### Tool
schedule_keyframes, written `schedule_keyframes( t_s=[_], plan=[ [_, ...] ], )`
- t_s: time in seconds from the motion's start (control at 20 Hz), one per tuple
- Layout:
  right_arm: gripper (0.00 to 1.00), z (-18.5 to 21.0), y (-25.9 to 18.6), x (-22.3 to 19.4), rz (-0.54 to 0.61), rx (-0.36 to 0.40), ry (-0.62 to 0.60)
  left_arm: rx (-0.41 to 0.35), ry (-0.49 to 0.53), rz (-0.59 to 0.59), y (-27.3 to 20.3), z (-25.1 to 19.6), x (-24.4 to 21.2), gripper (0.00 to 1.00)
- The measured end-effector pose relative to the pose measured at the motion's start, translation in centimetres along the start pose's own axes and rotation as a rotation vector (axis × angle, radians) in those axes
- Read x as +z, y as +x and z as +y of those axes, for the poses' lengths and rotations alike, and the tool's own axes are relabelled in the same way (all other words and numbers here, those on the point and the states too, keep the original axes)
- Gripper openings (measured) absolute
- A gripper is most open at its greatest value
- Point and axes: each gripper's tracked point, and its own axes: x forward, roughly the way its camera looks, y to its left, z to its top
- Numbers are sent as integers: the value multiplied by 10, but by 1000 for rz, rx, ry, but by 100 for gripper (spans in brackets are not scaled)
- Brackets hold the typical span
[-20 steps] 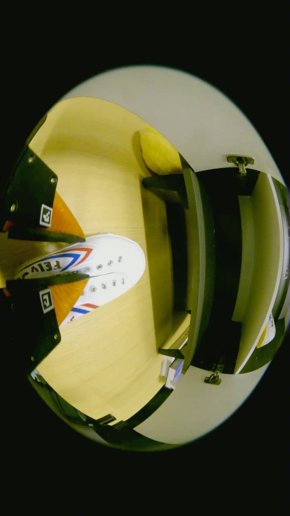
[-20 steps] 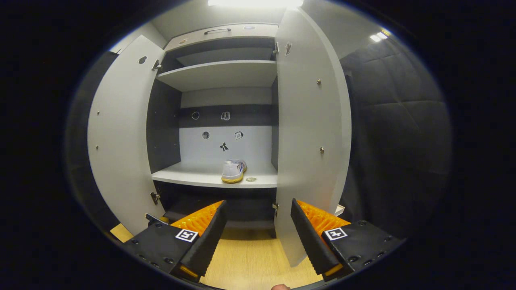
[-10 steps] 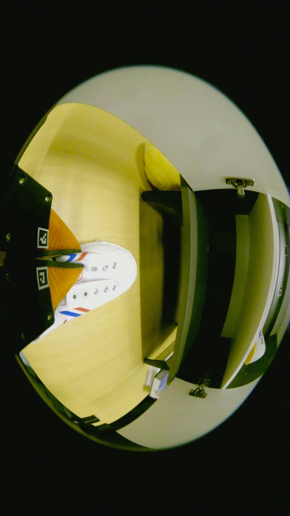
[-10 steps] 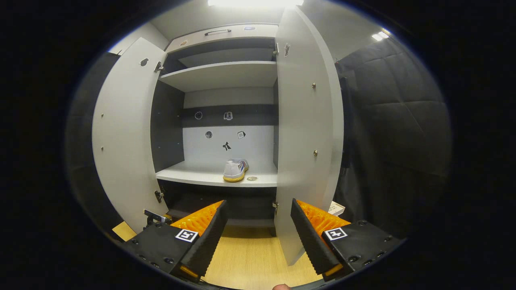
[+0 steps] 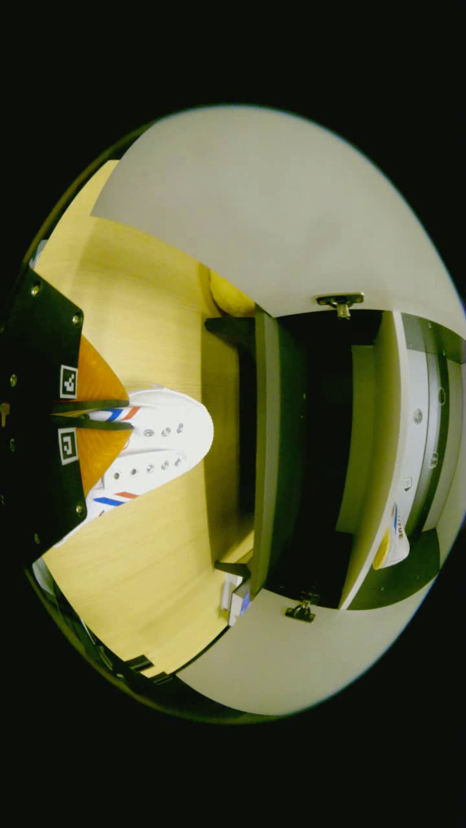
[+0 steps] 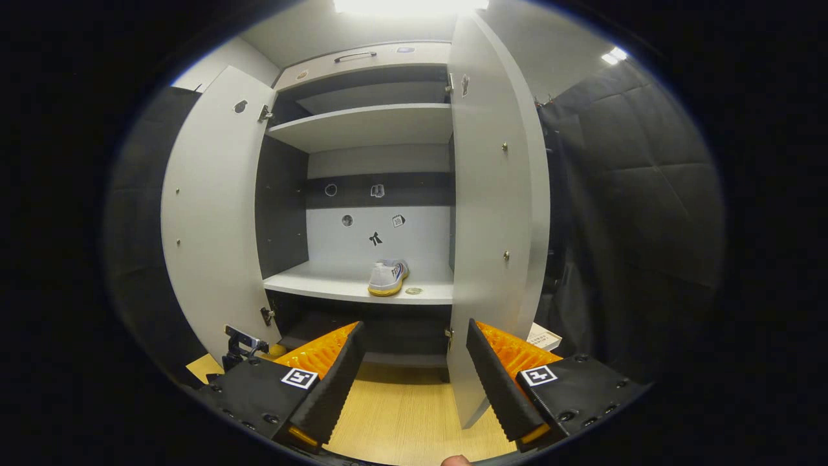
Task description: Grab one shoe with the right hand and put it into the shoe cabinet, grab the other shoe with the left hand and put it into the shoe cabinet; then close the right door with the right hand and the left door with the left hand.
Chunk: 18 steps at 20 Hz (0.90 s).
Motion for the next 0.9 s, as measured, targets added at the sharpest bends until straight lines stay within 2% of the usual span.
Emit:
schedule_keyframes(
  t_s=[0.45,0.9],
  plan=[
    [98,2,-7,2,-15,46,19,-42,13,-207,-71,7,79,1],
    [98,4,-20,-6,-11,74,40,-61,25,-392,-68,3,79,0]
  ],
)
